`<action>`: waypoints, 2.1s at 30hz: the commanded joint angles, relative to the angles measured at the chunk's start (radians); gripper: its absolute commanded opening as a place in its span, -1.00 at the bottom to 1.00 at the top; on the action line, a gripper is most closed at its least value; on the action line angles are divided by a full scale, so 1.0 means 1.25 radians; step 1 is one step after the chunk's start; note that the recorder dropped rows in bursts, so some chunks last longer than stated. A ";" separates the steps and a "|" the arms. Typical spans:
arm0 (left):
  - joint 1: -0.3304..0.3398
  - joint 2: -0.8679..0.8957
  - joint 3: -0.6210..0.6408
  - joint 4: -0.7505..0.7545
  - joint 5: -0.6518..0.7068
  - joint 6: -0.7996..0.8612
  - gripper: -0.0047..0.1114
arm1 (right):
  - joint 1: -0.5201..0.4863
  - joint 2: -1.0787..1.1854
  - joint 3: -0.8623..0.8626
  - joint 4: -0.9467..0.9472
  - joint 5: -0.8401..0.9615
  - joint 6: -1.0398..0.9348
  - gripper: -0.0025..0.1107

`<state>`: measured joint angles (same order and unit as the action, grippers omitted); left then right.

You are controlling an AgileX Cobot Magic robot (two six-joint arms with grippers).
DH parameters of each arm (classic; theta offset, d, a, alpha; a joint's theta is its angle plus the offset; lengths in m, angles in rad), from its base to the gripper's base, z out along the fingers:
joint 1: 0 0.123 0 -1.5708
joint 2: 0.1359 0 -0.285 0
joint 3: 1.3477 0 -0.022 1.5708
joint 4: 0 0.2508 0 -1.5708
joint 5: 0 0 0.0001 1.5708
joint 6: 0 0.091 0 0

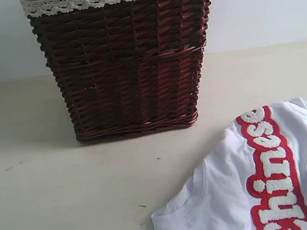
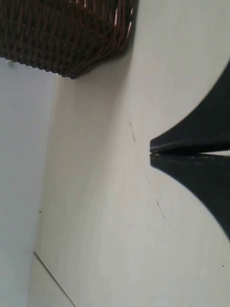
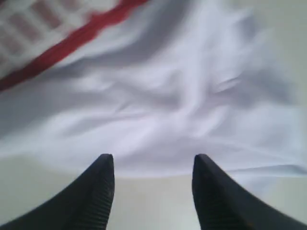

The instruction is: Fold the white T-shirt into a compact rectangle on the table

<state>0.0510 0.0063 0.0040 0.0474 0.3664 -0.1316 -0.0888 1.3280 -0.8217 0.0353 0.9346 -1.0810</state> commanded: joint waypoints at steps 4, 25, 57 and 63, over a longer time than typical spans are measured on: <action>-0.002 -0.005 -0.003 0.000 -0.011 -0.002 -0.92 | -0.005 0.080 0.171 0.048 0.000 -0.264 -0.10; -0.002 -0.005 -0.003 0.000 -0.011 -0.002 -0.92 | -0.006 0.106 0.304 -0.084 -0.397 -0.207 -0.95; -0.002 -0.005 -0.003 0.000 -0.011 -0.002 -0.92 | -0.003 -0.092 0.223 0.494 -0.617 -0.222 -0.24; -0.002 -0.005 -0.003 0.000 -0.011 -0.002 -0.92 | -0.003 -0.193 0.221 0.681 -0.371 -0.340 -0.41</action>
<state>0.0510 0.0063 0.0040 0.0474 0.3664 -0.1316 -0.0888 1.1325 -0.5418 0.7900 0.2790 -1.3864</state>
